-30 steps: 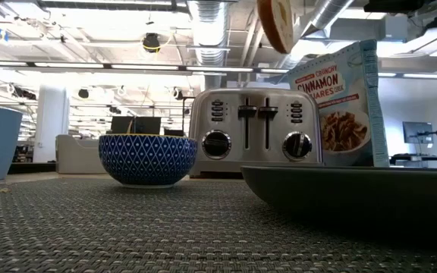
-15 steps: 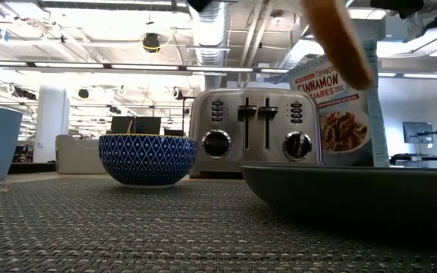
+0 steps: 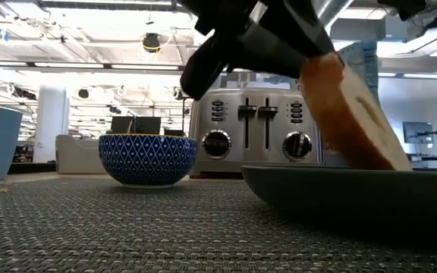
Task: Arrange a breakfast setting
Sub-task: Put the toasted bagel on the black plate, then put the apple on the gray place mat to the right side of the yellow bowl
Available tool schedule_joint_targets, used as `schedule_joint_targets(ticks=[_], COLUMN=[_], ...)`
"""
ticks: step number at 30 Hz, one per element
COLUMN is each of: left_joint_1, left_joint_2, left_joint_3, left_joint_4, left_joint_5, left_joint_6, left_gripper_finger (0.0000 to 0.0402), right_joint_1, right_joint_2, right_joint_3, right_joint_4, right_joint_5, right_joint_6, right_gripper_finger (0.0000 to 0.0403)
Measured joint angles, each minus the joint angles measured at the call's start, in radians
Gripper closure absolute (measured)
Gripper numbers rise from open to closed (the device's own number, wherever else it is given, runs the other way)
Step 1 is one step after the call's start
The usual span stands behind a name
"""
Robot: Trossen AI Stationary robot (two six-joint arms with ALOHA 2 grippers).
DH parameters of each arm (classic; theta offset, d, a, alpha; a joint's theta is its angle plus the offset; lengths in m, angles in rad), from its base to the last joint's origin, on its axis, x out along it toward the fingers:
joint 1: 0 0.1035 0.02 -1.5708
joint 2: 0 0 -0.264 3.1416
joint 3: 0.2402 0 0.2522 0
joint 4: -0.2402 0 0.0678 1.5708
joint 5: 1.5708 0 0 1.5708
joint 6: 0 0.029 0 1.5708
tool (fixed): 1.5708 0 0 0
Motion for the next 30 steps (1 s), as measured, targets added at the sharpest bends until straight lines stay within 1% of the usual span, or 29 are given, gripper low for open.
schedule_joint_targets(ticks=[6, 10, 13, 18, 21, 26, 30], left_joint_1=[0.000, 0.003, 0.015, 0.022, 0.022, 0.022, 0.022], left_joint_2=[0.000, 0.028, 0.059, 0.072, 0.072, 0.071, 0.053], left_joint_3=[-0.038, -0.038, -0.039, -0.039, -0.038, -0.039, -0.025], left_joint_4=[0.052, 0.080, 0.087, 0.061, 0.009, -0.013, -0.028], left_joint_5=[0.019, 0.021, 0.064, 0.039, 0.020, -0.009, -0.005], left_joint_6=[-0.015, 0.013, 0.019, 0.039, 0.065, 0.175, 0.286], left_gripper_finger=[0.0369, 0.0355, 0.0338, 0.0300, 0.0272, 0.0227, 0.0213], right_joint_1=[0.000, 0.000, 0.000, 0.000, 0.000, -0.001, -0.001], right_joint_2=[0.000, 0.001, 0.007, 0.024, 0.035, 0.067, 0.094], right_joint_3=[0.000, 0.000, 0.000, 0.001, 0.001, 0.001, 0.001], right_joint_4=[0.000, 0.000, 0.001, -0.001, -0.011, -0.013, -0.011], right_joint_5=[0.000, 0.000, 0.001, 0.001, 0.001, 0.002, 0.003], right_joint_6=[0.005, 0.007, 0.007, 0.007, 0.007, -0.003, -0.020], right_gripper_finger=[0.0127, 0.0127, 0.0127, 0.0127, 0.0127, 0.0127, 0.0127])
